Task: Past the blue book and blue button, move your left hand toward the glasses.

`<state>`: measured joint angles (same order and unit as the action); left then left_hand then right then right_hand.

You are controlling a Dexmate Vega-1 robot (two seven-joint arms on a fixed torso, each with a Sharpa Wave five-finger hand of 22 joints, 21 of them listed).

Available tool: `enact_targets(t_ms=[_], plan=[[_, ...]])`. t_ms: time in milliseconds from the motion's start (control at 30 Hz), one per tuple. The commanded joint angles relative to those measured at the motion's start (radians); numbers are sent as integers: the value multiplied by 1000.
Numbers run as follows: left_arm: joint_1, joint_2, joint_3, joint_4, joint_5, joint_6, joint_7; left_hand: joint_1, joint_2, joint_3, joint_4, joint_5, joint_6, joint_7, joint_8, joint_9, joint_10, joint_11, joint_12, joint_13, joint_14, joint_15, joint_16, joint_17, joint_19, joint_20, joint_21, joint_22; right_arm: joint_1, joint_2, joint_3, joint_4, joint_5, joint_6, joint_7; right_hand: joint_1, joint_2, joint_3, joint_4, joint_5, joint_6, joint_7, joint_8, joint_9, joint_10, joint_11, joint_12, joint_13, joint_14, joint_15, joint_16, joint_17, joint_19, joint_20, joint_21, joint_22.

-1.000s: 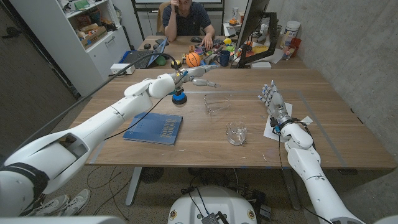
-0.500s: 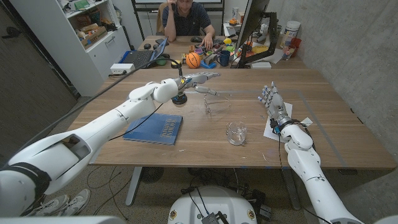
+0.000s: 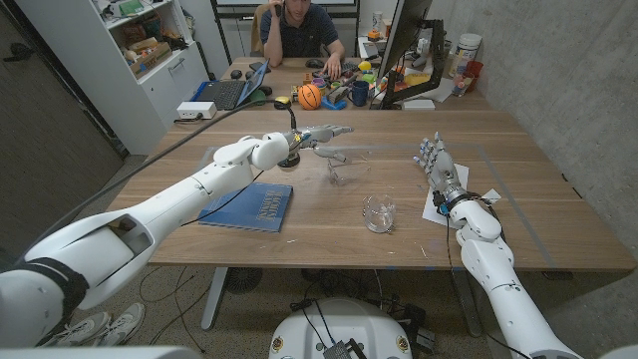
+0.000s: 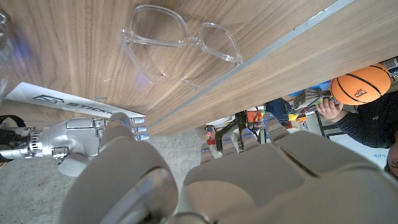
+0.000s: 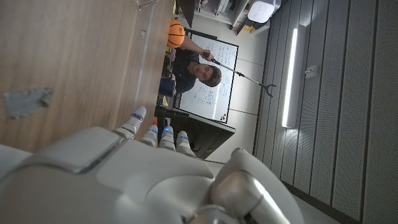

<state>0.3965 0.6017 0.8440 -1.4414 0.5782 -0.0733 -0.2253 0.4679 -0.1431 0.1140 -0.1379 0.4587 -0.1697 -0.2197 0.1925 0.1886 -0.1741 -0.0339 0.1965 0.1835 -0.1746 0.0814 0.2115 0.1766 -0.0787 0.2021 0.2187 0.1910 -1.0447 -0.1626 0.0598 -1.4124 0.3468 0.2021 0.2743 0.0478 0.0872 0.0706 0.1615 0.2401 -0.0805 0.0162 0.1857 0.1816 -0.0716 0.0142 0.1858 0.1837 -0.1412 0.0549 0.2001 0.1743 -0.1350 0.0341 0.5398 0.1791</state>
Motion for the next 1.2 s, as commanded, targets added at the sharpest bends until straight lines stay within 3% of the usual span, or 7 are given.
enact_targets(t_ms=[33,200,533,800,1200], plan=[[-23,-25,33,49,4,15,-46,21,4,-8,-4,8,-238,0,7,4,-213,3,1,5,-142,-7,3,3,25,-2,14,-1,10,1,0,12,1,-4,3,-11,30,-7,1,6,7,0,5,3,0,1,6,3,0,-4,2,5,1,1,-4,2],[-27,-30,43,62,2,18,-54,41,21,-8,-3,11,-229,-1,11,5,-204,-19,2,5,-126,-19,7,3,36,-24,14,0,16,1,-2,21,-1,-2,6,-11,30,-8,1,7,7,0,5,3,-1,1,5,3,-1,-8,1,5,2,1,-5,2],[-22,-24,44,47,8,28,-41,91,67,6,-3,3,-210,-1,21,8,-169,-51,7,6,-95,-47,15,4,45,-46,6,-1,25,2,-4,32,0,-3,12,-12,29,-10,1,7,7,1,5,3,1,-3,6,3,-1,-8,1,5,4,1,-8,2],[-15,-20,43,38,15,29,-26,111,82,10,-3,-2,-208,-1,23,9,-176,-43,1,7,-97,-43,12,4,42,-42,1,-1,24,0,-1,31,2,-2,15,-13,29,-11,1,8,7,0,4,3,0,-3,5,3,-1,-8,1,5,4,1,-11,2],[-5,-15,41,15,22,30,-23,129,96,10,-1,-9,-209,-1,22,10,-180,-42,-2,8,-106,-46,7,4,34,-55,-6,0,23,-2,1,33,4,1,22,-13,29,-13,1,9,6,0,4,3,0,0,5,3,-1,-7,1,5,5,2,-15,2]])
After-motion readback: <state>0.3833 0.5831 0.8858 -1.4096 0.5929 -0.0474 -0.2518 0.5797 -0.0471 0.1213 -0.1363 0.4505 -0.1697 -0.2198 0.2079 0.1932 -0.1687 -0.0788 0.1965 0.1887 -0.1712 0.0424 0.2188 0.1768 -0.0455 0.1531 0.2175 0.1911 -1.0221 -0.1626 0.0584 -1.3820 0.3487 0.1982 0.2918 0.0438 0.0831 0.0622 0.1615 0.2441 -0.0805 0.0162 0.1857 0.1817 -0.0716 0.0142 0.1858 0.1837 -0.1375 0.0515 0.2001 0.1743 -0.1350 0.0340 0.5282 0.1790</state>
